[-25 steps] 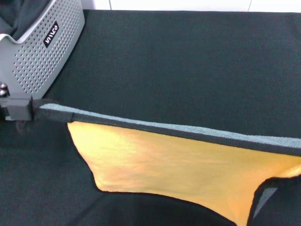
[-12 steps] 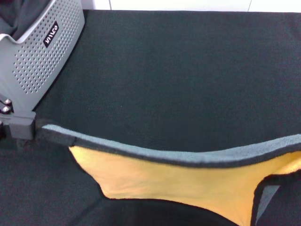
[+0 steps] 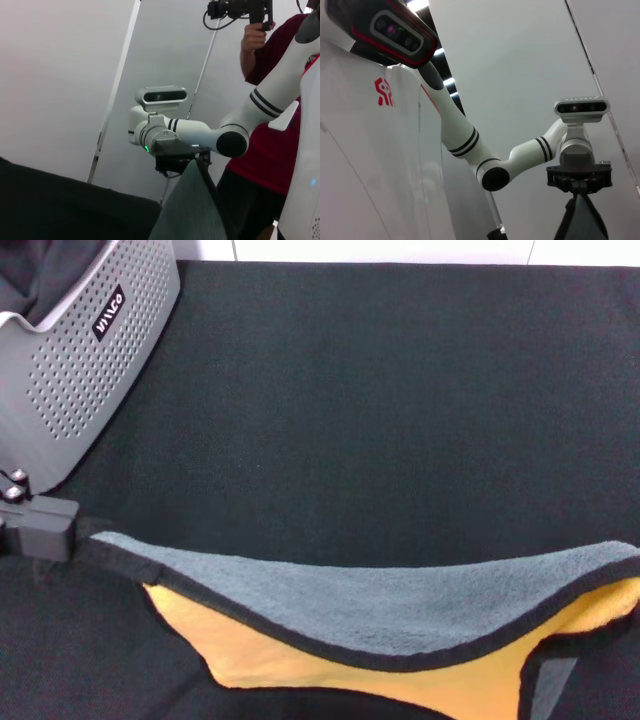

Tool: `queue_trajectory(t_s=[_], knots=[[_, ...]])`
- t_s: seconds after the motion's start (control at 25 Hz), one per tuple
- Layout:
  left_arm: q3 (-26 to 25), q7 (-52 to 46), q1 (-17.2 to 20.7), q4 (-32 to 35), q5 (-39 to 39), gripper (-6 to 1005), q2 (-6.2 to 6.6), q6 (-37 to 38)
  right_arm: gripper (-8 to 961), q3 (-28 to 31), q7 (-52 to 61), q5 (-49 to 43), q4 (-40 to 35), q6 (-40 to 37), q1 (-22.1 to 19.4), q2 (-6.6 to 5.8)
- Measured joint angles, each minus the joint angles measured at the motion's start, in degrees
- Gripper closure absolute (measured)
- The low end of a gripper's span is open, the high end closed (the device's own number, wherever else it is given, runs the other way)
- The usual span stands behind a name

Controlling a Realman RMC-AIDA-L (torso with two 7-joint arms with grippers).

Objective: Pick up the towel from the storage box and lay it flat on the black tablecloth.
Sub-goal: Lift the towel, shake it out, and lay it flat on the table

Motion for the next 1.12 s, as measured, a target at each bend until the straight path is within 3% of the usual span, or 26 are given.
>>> queue_trajectory(t_s=[0.32, 0.48, 0.84, 1.12], knots=[[-1.36, -0.36, -0.01, -0.18, 1.61, 979, 0.69, -0.13, 947, 0.66, -0.21, -1.26, 2.03, 0.35, 0.34, 0.67], [-5.2, -0.02, -2.06, -2.93, 7.66, 978, -1.39, -0.26, 947, 3.51, -1.98, -5.77, 5.84, 2.13, 2.7, 0.79], [-15.66, 3.28, -13.56, -16.24, 27.58, 978, -6.01, -0.53, 947, 4.57, -6.83, -14.06, 15.56, 12.92, 9.15, -0.41], [-25.4, 7.14, -20.68, -21.37, 42.74, 978, -9.33, -2.28, 947, 4.42, -7.19, -18.15, 17.86, 21.73, 12.96, -0.67]])
